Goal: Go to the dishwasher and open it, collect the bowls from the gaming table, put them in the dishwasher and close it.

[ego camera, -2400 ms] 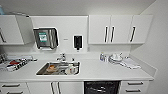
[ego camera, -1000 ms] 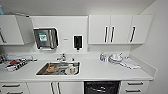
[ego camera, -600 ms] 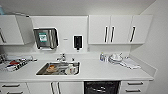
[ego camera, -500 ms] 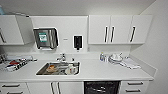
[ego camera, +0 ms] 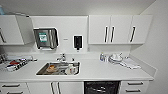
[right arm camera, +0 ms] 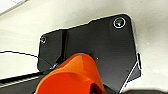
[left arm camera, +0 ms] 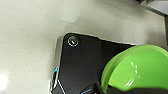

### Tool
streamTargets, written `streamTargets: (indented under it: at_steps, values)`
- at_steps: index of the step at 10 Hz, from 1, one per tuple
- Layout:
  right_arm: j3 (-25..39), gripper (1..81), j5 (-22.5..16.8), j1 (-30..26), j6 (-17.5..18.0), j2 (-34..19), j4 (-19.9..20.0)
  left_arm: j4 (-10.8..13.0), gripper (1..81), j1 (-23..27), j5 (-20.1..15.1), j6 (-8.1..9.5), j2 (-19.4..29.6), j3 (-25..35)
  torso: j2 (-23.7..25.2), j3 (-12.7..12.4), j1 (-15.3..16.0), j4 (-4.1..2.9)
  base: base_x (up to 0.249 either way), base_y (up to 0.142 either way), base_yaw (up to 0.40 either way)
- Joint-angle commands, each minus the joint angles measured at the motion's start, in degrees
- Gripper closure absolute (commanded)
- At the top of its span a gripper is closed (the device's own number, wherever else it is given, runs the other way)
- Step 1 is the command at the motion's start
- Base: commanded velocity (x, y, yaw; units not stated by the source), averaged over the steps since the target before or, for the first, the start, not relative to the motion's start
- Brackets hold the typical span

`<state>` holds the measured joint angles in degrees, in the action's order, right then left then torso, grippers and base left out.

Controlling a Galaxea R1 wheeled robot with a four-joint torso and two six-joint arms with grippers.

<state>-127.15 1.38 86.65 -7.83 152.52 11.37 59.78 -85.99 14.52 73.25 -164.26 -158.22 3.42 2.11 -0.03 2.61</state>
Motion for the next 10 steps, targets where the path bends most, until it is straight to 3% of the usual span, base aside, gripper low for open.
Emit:
streamTargets:
  at_steps: [1, 2, 4, 5, 7, 8, 9, 10]
  values:
    - [0.60, 81.1, -3.40, -3.45, 0.09, -1.49, 0.49, -5.60, 81.1, 1.40, -4.22, -3.95, -0.37, -0.51, -0.02, 0.00, 0.03, 0.00, 0.000, 0.000, 0.000]
    - [0.60, 81.1, -3.40, -3.45, 0.09, -1.49, 0.49, -10.39, 81.1, 0.52, -6.34, -9.53, -1.17, -0.60, -0.02, 0.00, 0.03, 0.00, 0.000, 0.000, 0.000]
    - [0.77, 81.1, -3.57, -3.72, 0.09, -1.40, 0.32, -30.68, 81.1, -0.45, -11.53, -28.77, -1.87, -0.16, -0.02, 0.00, 0.03, 0.00, 0.000, 0.000, 0.000]
    - [0.86, 81.1, -3.83, -3.89, 0.09, -1.40, 0.40, -39.29, 81.1, -0.63, -13.10, -37.55, -2.30, 0.01, 0.00, 0.00, 0.03, 0.00, 0.000, 0.000, 0.000]
    - [0.86, 81.1, -3.93, -3.89, 0.09, -1.57, 0.32, -53.74, 81.1, -0.72, -14.95, -52.36, -3.45, 0.01, 0.00, 0.00, 0.03, 0.00, 0.000, 0.000, 0.000]
    - [0.95, 81.1, -3.93, -3.89, 0.09, -1.66, 0.32, -53.57, 81.1, -0.80, -14.18, -54.79, -2.85, 1.83, 0.00, 0.00, 0.03, 0.00, 0.000, 0.000, 0.000]
    - [0.95, 81.1, -3.93, -3.89, 0.09, -1.75, 0.32, -50.99, 81.1, -0.72, -12.15, -54.80, -1.17, 4.41, 0.00, 0.00, 0.03, 0.00, 0.000, 0.000, 0.000]
    - [0.95, 81.1, -3.93, -3.80, 0.09, -1.75, 0.32, -48.54, 81.1, -0.89, -6.55, -54.71, 0.93, 7.04, 0.00, 0.00, 0.03, 0.00, 0.000, 0.000, 0.000]
